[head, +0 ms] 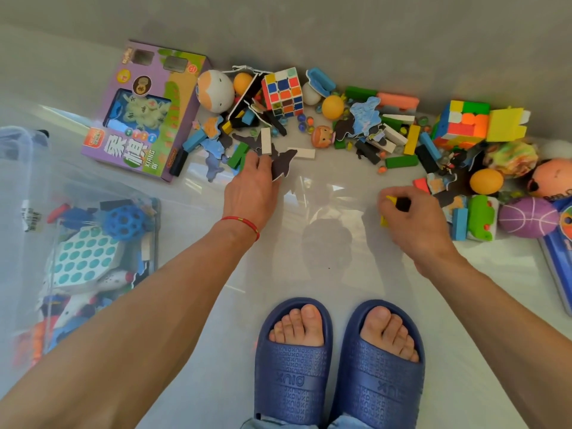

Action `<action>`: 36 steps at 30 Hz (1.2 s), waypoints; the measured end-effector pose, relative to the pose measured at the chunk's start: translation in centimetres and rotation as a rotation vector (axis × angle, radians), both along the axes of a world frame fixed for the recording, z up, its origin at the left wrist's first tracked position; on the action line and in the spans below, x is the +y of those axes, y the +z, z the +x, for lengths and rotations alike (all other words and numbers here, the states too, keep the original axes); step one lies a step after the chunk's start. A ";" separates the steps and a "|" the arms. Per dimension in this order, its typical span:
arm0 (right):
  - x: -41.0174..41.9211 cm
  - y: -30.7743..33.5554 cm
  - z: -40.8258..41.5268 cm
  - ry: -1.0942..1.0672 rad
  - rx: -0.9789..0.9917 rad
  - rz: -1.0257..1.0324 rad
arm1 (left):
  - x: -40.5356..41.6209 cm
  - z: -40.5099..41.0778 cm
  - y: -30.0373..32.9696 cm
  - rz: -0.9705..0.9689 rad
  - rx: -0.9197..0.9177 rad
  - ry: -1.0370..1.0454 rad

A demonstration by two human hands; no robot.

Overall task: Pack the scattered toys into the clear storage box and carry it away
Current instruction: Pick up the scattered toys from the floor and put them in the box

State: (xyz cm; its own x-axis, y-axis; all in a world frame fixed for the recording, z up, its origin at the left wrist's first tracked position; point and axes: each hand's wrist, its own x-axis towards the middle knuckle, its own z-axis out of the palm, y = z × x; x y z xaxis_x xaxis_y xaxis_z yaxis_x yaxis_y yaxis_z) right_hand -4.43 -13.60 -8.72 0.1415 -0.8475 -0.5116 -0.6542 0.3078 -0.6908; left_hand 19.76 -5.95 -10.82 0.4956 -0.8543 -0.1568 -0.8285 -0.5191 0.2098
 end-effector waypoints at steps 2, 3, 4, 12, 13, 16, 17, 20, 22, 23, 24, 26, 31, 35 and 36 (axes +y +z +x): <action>-1.2 0.2 0.5 0.165 0.169 -0.284 | 0.0 -1.0 0.7 -0.082 0.086 0.026; -1.8 0.1 0.8 0.218 0.212 -0.398 | 0.1 -1.8 1.2 -0.145 0.181 0.071; -2.4 -0.1 1.1 0.262 0.237 -0.481 | 0.4 -2.9 1.8 -0.194 0.319 0.145; -4.4 -3.4 2.1 0.579 0.520 -0.501 | 3.8 -8.7 4.9 -0.154 1.522 0.816; -4.4 -3.4 2.0 0.540 0.523 -0.465 | 4.2 -8.9 5.1 -0.140 1.537 0.820; -4.1 -2.4 1.4 0.436 0.543 -0.319 | 5.9 -9.4 7.1 -0.120 1.544 0.882; -3.7 -1.7 1.2 0.426 0.544 -0.258 | 6.7 -9.5 8.3 -0.130 1.557 0.914; -1.0 1.9 1.9 0.275 0.279 0.113 | 9.5 -9.2 12.6 -0.233 1.613 0.978; 1.2 5.7 3.7 0.216 0.020 0.440 | 12.0 -8.3 16.0 -0.368 1.614 0.983; 2.3 8.2 4.9 0.249 -0.077 0.553 | 13.4 -7.7 17.8 -0.449 1.594 0.980; 3.4 11.0 6.5 0.299 -0.155 0.638 | 14.9 -6.9 19.6 -0.531 1.564 0.974; 5.8 16.8 10.0 0.396 -0.289 0.754 | 18.2 -4.7 23.1 -0.698 1.480 0.979; 13.1 28.1 19.2 0.569 -0.446 0.767 | 28.0 1.9 28.2 -0.849 1.274 1.200; 19.0 31.5 23.9 0.680 -0.383 0.755 | 33.6 4.0 29.4 -0.645 1.313 1.319; 20.0 31.9 24.7 0.697 -0.354 0.739 | 34.4 4.1 29.6 -0.619 1.317 1.308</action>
State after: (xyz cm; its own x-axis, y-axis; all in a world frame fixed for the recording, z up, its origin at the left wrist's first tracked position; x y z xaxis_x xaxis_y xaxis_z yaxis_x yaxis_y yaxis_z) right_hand 20.31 6.42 23.18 0.7147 -0.0205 -0.6992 -0.6461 0.3635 -0.6711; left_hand 23.84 28.46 18.80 0.6093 -0.1928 -0.7692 0.7408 -0.2076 0.6389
